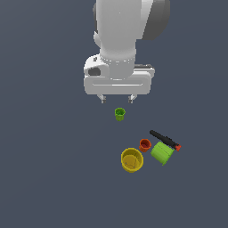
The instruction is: Pick up a designated object from a clutter of objects.
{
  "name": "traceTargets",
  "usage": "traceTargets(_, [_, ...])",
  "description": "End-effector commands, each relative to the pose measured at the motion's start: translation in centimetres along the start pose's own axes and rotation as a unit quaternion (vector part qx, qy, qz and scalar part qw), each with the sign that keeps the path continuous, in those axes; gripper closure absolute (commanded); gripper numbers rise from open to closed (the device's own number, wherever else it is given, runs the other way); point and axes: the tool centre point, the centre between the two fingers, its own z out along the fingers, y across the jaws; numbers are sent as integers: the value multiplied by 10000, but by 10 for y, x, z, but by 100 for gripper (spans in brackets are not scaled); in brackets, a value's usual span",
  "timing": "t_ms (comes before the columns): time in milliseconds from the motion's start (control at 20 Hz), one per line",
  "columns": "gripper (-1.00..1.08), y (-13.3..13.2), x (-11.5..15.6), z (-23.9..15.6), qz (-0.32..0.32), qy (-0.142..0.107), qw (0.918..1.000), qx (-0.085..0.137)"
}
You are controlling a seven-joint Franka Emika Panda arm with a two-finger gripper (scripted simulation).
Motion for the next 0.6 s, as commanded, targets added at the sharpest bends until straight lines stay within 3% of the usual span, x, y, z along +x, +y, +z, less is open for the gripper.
traceTargets(0, [-20,0,0,0,0,0,10000,0])
traceTargets(550, [-20,-17,2,3,-72,-9,10000,46])
